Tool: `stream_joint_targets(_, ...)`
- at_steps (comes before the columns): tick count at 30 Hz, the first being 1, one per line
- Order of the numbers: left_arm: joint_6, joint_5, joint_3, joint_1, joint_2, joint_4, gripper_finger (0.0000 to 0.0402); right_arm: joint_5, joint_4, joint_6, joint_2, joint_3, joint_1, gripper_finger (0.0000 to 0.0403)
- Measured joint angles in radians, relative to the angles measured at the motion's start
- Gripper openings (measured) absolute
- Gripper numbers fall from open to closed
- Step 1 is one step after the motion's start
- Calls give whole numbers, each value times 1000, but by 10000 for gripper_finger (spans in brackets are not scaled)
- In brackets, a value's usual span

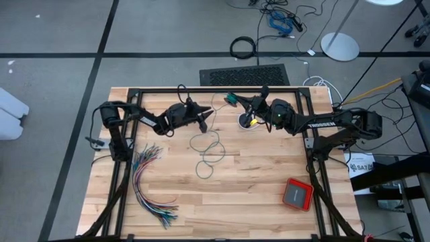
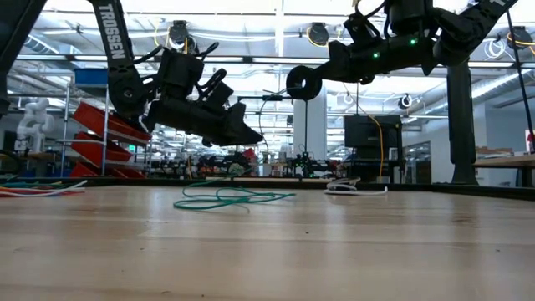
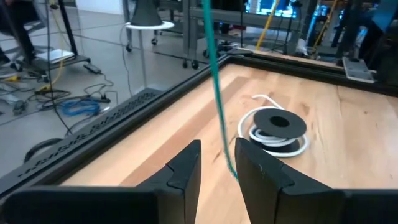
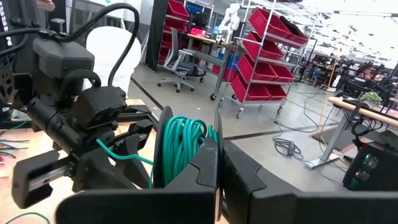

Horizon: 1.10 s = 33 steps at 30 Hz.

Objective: Coil cords
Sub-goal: Coil the green wire onto the spool

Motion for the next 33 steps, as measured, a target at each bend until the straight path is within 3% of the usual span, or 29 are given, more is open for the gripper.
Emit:
stream_joint_targets(17, 7, -50, 40, -7, 0, 6, 105, -4, 1, -22, 0, 0, 0, 0)
stream_joint_targets(22, 14, 29, 84, -7, 0, -37, 105, -4, 2, -23, 0, 0, 0, 0)
stream_joint_targets(27, 31, 35, 103, -8, -1, -172, 105, -4, 1, -17, 0, 0, 0, 0)
stream_joint_targets(33, 26, 60, 103, -5, -1, -175, 105, -4, 0, -16, 0, 0, 0, 0)
